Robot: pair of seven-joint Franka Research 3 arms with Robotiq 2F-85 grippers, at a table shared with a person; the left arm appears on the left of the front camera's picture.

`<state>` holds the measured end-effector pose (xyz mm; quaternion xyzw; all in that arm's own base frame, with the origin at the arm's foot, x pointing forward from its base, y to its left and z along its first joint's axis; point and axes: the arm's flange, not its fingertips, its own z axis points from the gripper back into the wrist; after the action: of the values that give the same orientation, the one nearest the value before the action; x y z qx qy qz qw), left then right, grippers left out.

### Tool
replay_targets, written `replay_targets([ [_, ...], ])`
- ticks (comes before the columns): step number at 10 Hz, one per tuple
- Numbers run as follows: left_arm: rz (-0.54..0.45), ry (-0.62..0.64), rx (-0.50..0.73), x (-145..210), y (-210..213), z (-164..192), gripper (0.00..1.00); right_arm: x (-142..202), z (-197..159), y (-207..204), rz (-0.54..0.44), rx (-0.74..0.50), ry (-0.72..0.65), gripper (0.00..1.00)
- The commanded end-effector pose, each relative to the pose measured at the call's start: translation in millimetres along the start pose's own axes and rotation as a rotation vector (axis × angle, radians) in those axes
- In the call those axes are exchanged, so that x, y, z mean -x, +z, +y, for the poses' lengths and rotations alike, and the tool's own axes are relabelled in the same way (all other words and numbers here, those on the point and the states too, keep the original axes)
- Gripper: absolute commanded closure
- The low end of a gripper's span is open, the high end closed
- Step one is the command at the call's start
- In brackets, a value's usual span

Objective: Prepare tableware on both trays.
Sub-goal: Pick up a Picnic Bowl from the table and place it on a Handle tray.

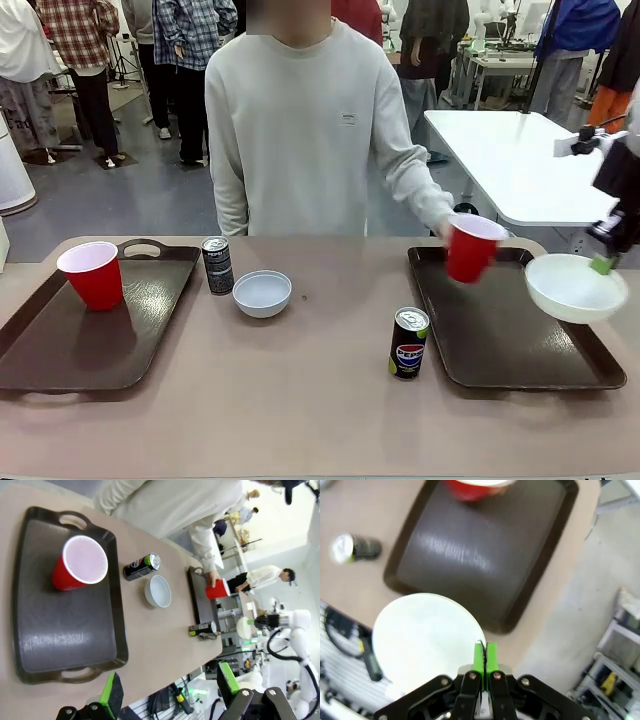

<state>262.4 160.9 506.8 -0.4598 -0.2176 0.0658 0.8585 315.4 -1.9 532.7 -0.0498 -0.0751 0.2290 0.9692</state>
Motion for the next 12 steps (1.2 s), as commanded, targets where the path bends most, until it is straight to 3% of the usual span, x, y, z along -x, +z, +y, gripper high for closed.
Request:
replay_targets([
  [1,-0.005,-0.009,0.015,1,1,0,0.0,69,8,28,-0.065,0.034,0.048,0.98],
  [5,-0.005,-0.009,0.015,1,1,0,0.0,56,-3,8,-0.051,-0.044,0.02,0.98],
  [7,-0.005,-0.009,0.015,1,1,0,0.0,14,1,-12,-0.128,-0.081,-0.056,0.98],
  [8,-0.005,-0.009,0.015,1,1,0,0.0,-17,6,-31,-0.157,-0.083,-0.061,0.98],
  [10,-0.005,-0.009,0.015,1,1,0,0.0,-60,9,-96,-0.101,-0.078,-0.064,0.98],
  [11,-0.005,-0.009,0.015,1,1,0,0.0,-68,9,-122,-0.073,-0.088,-0.068,0.98],
  [12,-0.005,-0.009,0.015,1,1,0,0.0,-63,11,-123,-0.066,-0.119,-0.033,0.98],
])
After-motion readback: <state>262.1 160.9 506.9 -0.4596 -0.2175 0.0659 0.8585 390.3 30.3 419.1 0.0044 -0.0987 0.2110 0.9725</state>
